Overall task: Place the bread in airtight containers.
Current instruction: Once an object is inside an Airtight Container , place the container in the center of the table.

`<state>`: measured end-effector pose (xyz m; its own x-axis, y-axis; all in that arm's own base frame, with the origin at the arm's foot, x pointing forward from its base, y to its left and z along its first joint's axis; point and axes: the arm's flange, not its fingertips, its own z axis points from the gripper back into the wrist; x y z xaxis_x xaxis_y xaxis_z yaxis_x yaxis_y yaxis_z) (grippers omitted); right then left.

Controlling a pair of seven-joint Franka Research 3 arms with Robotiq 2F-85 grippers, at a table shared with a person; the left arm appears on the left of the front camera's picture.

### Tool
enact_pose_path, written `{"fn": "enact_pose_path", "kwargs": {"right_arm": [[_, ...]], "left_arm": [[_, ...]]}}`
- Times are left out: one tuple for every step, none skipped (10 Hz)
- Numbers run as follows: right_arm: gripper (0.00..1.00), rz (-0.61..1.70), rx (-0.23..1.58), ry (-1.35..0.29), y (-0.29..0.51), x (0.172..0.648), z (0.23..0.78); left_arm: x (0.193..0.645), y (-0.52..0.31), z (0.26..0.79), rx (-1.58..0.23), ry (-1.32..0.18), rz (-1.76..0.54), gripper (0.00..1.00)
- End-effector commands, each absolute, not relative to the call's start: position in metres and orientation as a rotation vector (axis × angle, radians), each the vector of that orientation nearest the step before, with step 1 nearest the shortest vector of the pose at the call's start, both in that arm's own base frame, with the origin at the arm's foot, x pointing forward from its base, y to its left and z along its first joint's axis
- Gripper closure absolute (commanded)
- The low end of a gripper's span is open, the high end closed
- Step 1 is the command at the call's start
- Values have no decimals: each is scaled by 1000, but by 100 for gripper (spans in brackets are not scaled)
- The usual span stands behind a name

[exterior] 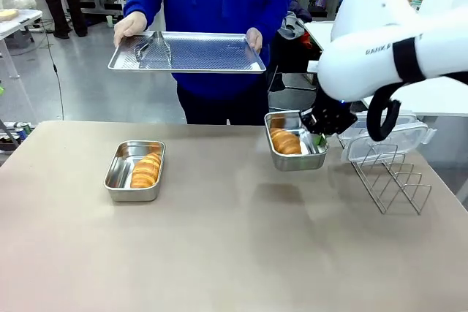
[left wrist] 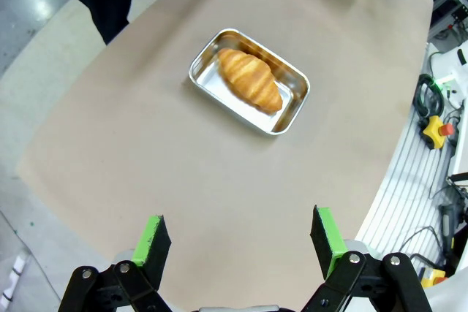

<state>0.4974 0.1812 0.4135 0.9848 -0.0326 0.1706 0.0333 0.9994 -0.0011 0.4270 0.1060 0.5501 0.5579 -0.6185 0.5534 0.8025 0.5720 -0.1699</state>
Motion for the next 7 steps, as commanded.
{"fn": "enact_pose_path", "kwargs": {"right_arm": [[95, -76, 21, -214, 193, 491, 395], [95, -81, 36, -221, 194, 489, 382], [95, -83, 50, -237, 195, 488, 372], [95, -84, 56, -251, 196, 487, 364], [95, -90, 63, -243, 196, 487, 357], [95, -100, 66, -225, 196, 488, 349], [95, -106, 60, -207, 195, 488, 341]], "left_arm": [[427, 106, 554, -447, -474, -871, 0], [427, 106, 554, -447, -474, -871, 0], [427, 106, 554, -447, -474, -871, 0], [427, 106, 554, -447, -474, -871, 0], [427, 106, 554, -447, -474, -871, 0], [427, 106, 554, -447, -474, -871, 0], [427, 106, 554, -447, -474, -871, 0]]}}
